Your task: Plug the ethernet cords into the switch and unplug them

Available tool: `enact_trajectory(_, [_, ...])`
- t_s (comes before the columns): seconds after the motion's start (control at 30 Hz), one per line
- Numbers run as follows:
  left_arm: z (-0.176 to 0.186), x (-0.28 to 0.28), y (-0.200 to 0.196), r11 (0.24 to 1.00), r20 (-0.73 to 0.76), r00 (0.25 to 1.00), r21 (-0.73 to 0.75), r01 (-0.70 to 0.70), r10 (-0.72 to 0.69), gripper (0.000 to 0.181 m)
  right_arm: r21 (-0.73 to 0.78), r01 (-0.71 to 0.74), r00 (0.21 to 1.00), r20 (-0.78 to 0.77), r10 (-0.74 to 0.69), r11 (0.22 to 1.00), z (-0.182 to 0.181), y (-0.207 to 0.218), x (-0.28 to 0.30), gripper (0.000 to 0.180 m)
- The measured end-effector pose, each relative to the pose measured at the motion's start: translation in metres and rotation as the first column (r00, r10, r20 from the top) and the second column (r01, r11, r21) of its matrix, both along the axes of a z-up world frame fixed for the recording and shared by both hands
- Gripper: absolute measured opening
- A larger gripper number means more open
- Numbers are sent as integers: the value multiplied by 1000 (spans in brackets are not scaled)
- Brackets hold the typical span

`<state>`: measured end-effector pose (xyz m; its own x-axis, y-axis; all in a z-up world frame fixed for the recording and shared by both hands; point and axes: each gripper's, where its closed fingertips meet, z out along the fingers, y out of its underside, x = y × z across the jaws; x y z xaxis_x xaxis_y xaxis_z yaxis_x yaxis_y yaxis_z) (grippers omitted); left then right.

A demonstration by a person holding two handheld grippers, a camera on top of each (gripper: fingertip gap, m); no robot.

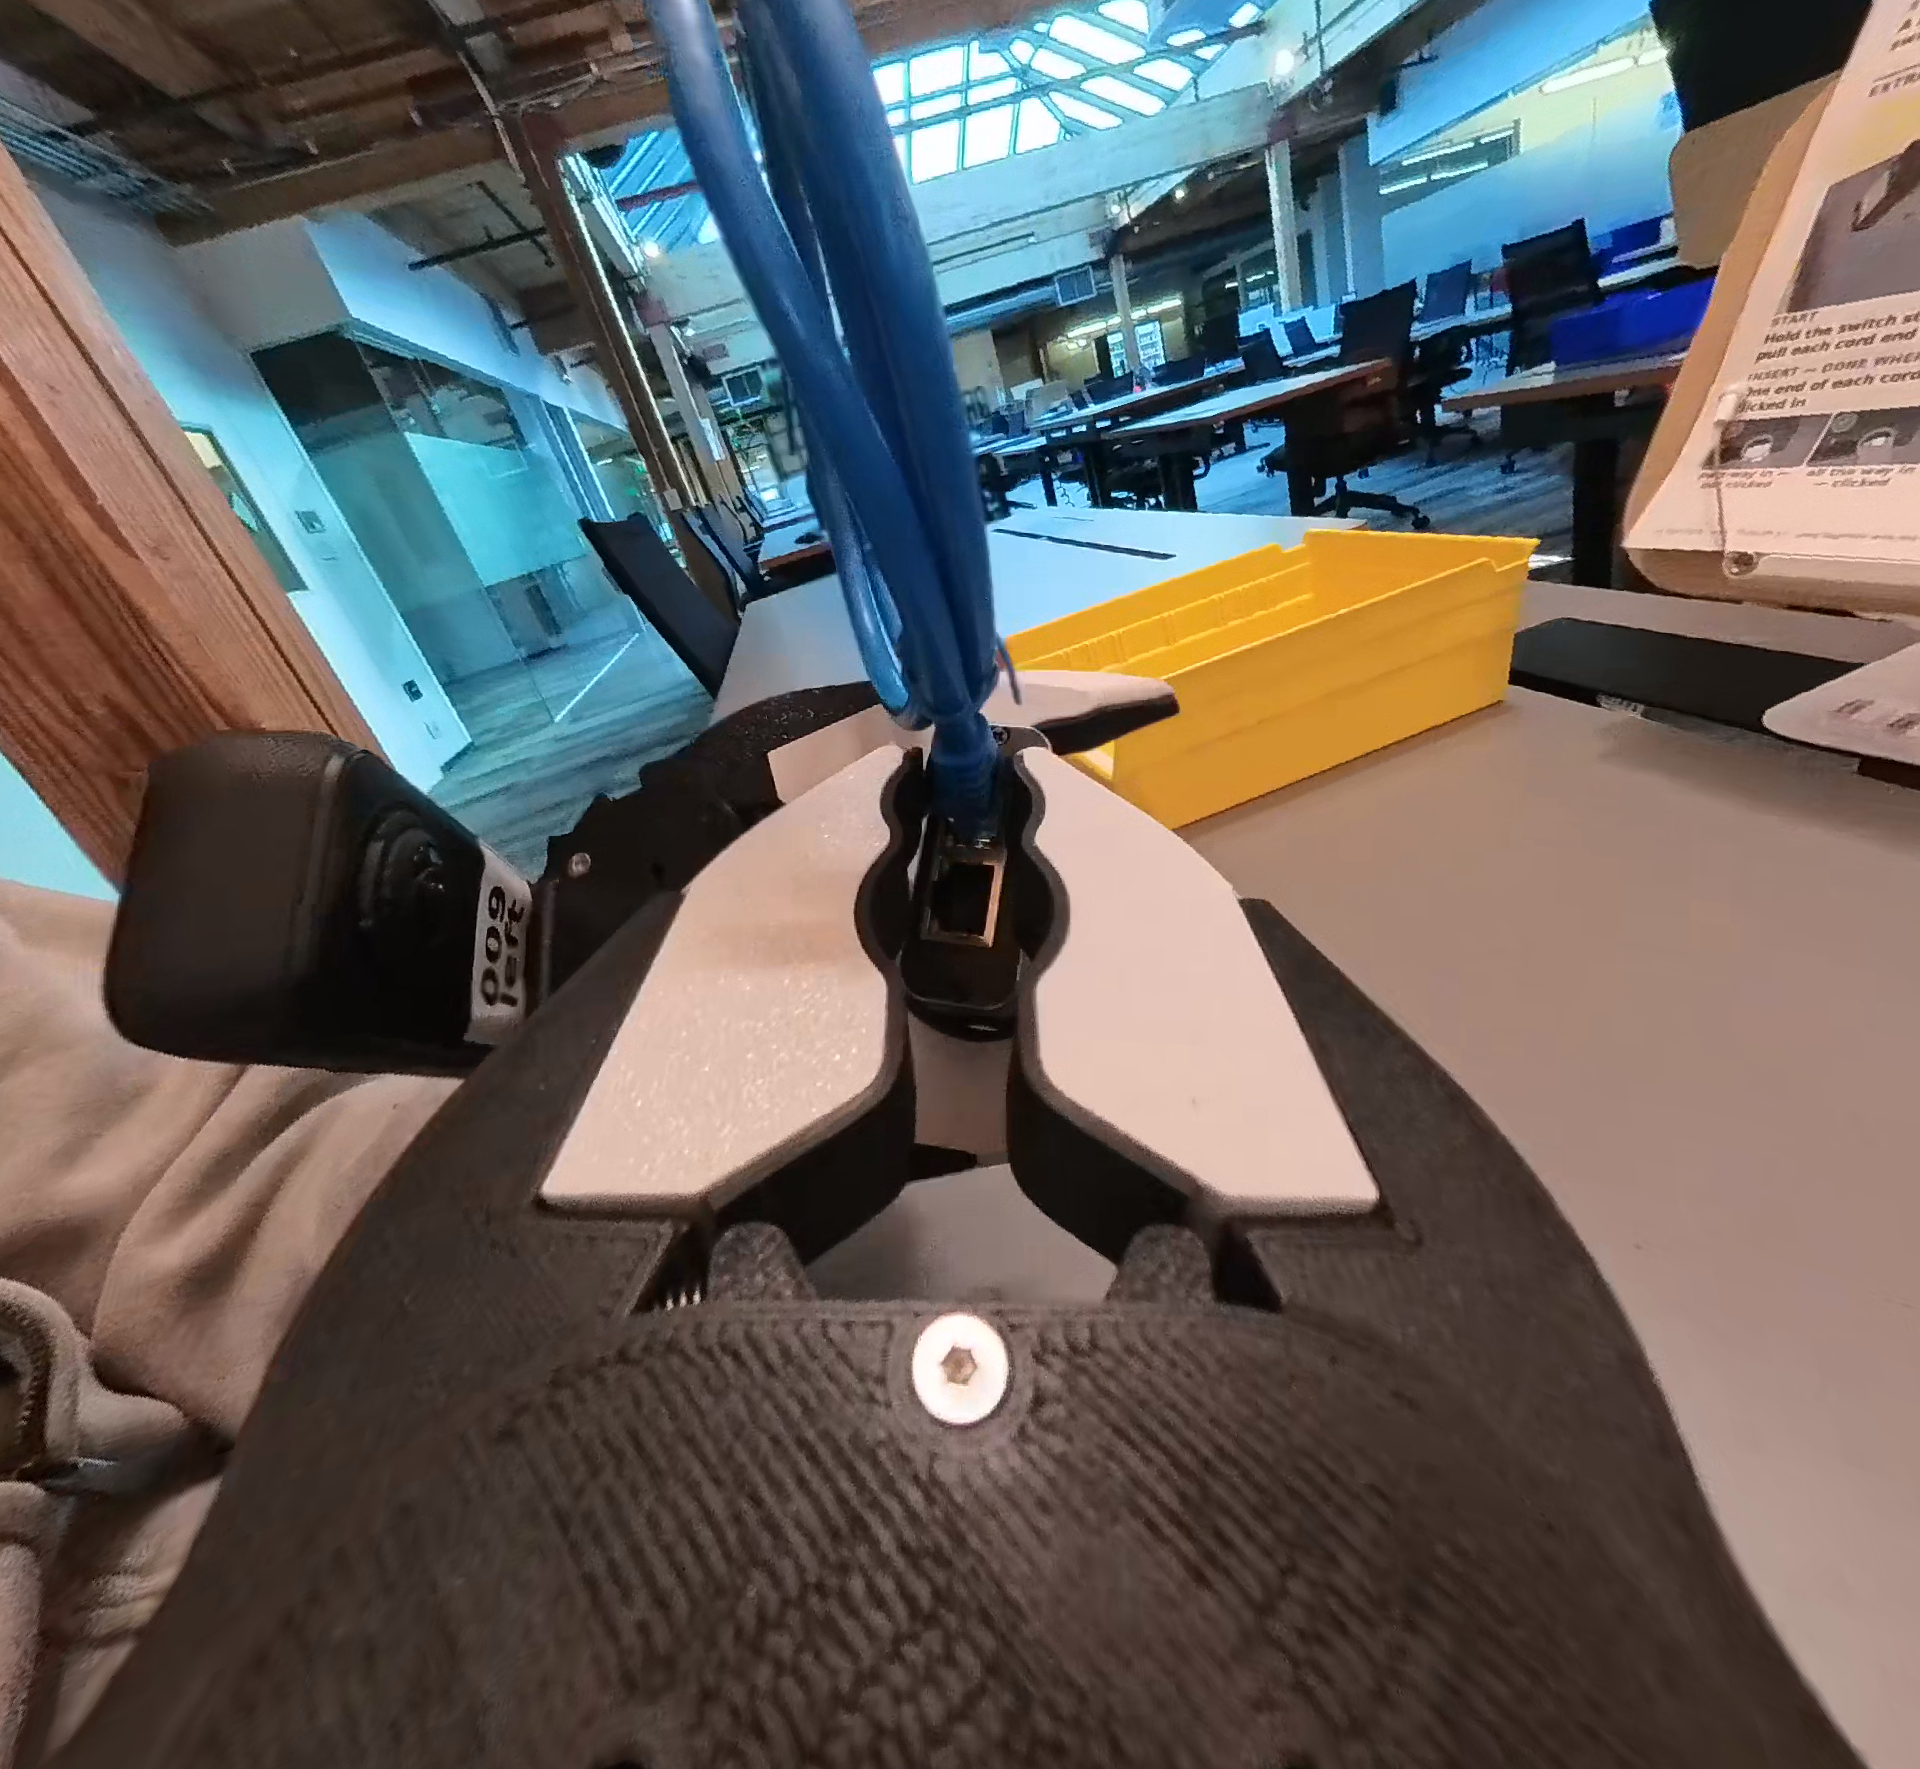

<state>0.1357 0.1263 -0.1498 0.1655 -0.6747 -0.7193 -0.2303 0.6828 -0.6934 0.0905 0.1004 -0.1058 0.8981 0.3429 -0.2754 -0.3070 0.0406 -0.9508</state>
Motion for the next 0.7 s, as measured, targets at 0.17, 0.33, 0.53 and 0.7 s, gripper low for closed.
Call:
enact_trajectory(0.17, [-4,1,0,1000,-11,1000,7,0,0,75,-48,31,995,95,-26,998,-6,0,1,15])
enact_trajectory(0.33, [-7,5,2,999,-14,1000,47,-26,27,75,-58,67,993,98,-61,996,-11,1,8,14])
enact_trajectory(0.53, [-13,13,1,997,-51,998,68,-30,34,76,-90,126,985,132,-113,988,-17,-3,21,14])
enact_trajectory(0.7, [-30,22,-13,987,-58,994,-141,79,-88,75,-164,227,939,297,-172,960,-27,-3,25,15])
